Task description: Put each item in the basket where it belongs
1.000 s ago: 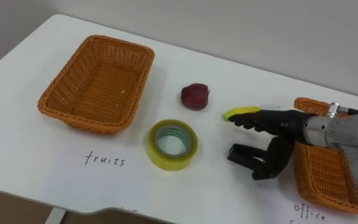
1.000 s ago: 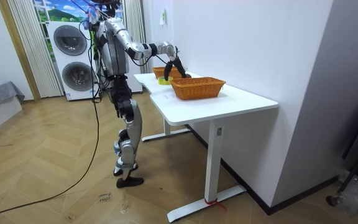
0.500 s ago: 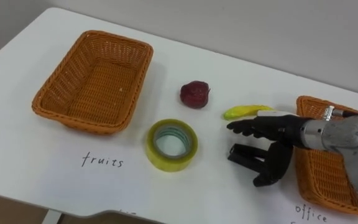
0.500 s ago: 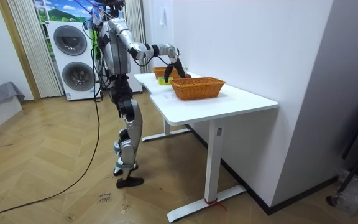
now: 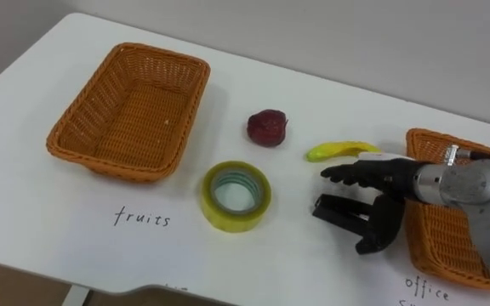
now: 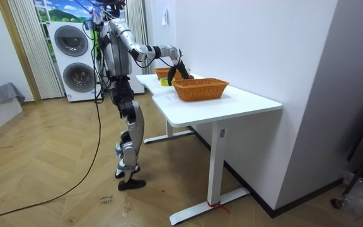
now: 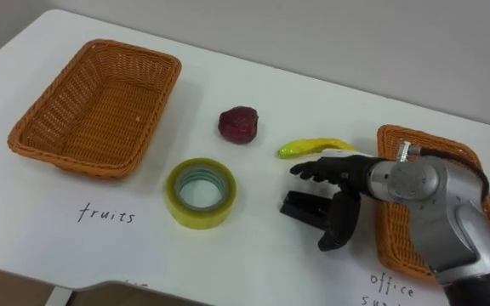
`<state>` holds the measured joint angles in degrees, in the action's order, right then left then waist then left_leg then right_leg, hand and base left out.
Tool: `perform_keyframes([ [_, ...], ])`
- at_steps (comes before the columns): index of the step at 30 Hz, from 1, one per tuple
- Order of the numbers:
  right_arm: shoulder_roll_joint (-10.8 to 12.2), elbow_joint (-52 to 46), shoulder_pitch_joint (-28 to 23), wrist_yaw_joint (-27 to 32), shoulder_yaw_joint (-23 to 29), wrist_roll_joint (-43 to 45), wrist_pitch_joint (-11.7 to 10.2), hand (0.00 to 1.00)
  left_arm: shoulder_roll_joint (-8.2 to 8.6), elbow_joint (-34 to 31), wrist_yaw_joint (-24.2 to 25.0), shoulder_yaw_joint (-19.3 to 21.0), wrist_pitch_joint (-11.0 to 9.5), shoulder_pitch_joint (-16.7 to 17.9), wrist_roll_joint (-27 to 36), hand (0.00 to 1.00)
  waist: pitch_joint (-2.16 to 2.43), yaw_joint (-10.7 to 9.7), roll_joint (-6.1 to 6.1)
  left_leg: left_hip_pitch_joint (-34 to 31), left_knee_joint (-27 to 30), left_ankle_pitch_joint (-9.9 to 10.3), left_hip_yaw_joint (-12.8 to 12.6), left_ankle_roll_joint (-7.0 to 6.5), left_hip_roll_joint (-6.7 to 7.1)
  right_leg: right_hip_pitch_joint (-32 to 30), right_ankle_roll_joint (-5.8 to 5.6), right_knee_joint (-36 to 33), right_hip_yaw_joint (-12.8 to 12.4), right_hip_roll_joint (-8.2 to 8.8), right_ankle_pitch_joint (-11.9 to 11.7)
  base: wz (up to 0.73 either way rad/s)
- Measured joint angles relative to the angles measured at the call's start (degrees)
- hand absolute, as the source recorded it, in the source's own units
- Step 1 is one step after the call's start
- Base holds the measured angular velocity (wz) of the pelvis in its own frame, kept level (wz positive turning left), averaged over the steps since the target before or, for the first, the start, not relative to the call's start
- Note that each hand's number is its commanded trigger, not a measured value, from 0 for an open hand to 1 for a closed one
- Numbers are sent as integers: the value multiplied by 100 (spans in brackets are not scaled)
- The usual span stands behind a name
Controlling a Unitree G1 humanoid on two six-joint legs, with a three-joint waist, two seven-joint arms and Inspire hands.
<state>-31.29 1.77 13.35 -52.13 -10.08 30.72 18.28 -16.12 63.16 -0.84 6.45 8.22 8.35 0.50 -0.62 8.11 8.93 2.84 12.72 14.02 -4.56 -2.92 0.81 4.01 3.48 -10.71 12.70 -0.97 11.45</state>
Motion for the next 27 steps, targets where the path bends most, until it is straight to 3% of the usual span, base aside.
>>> perform_keyframes([
  [22, 42, 18, -66, 353, -8, 389, 72, 0, 5, 227, -85, -80, 57, 17, -1, 0, -2, 4, -5, 85, -2, -1, -5, 1, 0, 94, 0, -1, -6, 2, -1, 0],
  [27, 231, 12, -203, 320, -9, 537, 188, 0, 59, 256, -146, -106, 117, 11, 0, 0, 12, 1, -39, 83, -15, -1, -7, 1, 0, 101, 0, -2, -9, -2, -1, 0],
])
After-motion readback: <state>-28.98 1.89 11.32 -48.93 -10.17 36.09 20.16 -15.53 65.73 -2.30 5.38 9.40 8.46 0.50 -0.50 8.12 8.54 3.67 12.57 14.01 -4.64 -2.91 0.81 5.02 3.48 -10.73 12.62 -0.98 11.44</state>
